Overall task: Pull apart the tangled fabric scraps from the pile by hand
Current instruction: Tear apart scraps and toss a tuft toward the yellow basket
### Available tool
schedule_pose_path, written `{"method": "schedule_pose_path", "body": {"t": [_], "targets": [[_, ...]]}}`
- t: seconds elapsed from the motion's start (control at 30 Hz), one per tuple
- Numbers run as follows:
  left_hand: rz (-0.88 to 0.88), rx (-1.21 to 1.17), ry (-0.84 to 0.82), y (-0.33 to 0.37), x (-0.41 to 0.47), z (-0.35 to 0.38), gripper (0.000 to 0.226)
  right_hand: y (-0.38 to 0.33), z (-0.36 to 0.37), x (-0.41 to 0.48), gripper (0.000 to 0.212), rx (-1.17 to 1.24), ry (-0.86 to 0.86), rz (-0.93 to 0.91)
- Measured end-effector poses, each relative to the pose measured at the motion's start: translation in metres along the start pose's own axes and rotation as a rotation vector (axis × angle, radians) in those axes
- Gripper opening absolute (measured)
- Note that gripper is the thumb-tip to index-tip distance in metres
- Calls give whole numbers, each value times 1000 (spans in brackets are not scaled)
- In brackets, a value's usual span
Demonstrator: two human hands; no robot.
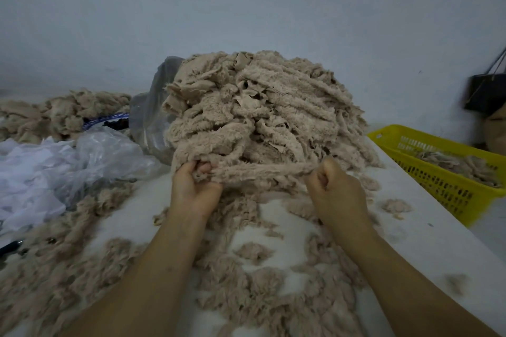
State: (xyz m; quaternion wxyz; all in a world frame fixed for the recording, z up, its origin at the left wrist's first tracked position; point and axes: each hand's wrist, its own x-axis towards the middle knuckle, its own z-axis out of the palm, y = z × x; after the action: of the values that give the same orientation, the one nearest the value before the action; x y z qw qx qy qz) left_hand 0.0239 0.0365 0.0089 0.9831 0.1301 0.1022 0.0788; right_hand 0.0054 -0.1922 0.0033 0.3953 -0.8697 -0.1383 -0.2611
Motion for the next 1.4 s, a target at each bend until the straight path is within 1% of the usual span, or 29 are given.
{"method": "schedule_pose_path", "body": {"t": [0.03, 0.1, 0.2, 0.27, 0.33, 0.4, 0.43, 0.53, 0.57, 0.63, 0.7, 0.73, 0.8, 0.83, 0.87, 0.93, 0.97, 1.03, 1.07, 1.17, 1.23, 1.3, 1.37, 1.4], "targets": [[-19, 29, -35, -4, 0, 0, 23, 1, 0, 1, 38, 39, 46, 27], [-82, 111, -102, -14, -4, -1, 15, 3, 1, 2, 35, 132, 52, 72], [-177, 241, -171, -30, -13, 2, 43, 5, 2, -1, 30, 133, 1, 29], [-201, 388, -161, -39, -17, 3, 48, 3, 2, -2, 31, 136, -4, -29], [-200, 516, -128, -44, -18, 2, 47, 1, 1, -4, 39, 137, 19, -90], [-224, 577, -97, -46, -18, 1, 47, 0, -1, -6, 43, 163, 63, -125], [-244, 593, -92, -47, -18, 1, 42, -2, -2, -6, 43, 173, 84, -144], [-261, 646, -69, -47, -17, 0, 12, -6, -2, -7, 43, 168, 117, -237], [-264, 639, -76, -46, -17, 0, 7, -6, -2, -6, 43, 153, 119, -267], [-283, 585, -134, -43, -17, 1, 25, -5, -3, -4, 46, 126, 130, -274], [-280, 554, -194, -41, -19, 3, 46, -2, -4, -1, 50, 110, 140, -225], [-274, 539, -214, -41, -19, 2, 51, 0, -5, 0, 52, 96, 135, -197], [-265, 522, -230, -41, -20, 3, 53, 3, -5, 1, 51, 66, 116, -160], [-258, 512, -224, -41, -20, 3, 50, 4, -5, 1, 48, 53, 103, -143], [-250, 497, -220, -42, -19, 4, 42, 5, -4, 1, 44, 39, 88, -127], [-225, 481, -222, -41, -18, 5, 16, 5, 0, 1, 41, -2, 56, -119], [-215, 466, -222, -40, -19, 7, 6, 5, 1, 1, 40, -23, 43, -120], [-199, 445, -181, -37, -15, 6, 21, 6, 4, 1, 41, -38, 34, -120], [-186, 439, -136, -36, -12, 5, 25, 6, 4, 1, 42, -40, 39, -121], [-151, 420, -44, -34, -10, 2, 14, 12, 4, 2, 42, -48, 32, -83], [-135, 462, -9, -35, -9, 2, 20, 16, 5, 1, 42, -106, -34, -1], [-121, 584, -22, -43, -12, 2, 25, 20, 7, 2, 38, -158, -65, 28], [-74, 796, -66, -55, -21, 4, 29, 16, 10, 3, 29, -94, -55, -31], [-37, 908, -103, -62, -26, 4, 28, 12, 12, 2, 31, -21, -80, -44]]}}
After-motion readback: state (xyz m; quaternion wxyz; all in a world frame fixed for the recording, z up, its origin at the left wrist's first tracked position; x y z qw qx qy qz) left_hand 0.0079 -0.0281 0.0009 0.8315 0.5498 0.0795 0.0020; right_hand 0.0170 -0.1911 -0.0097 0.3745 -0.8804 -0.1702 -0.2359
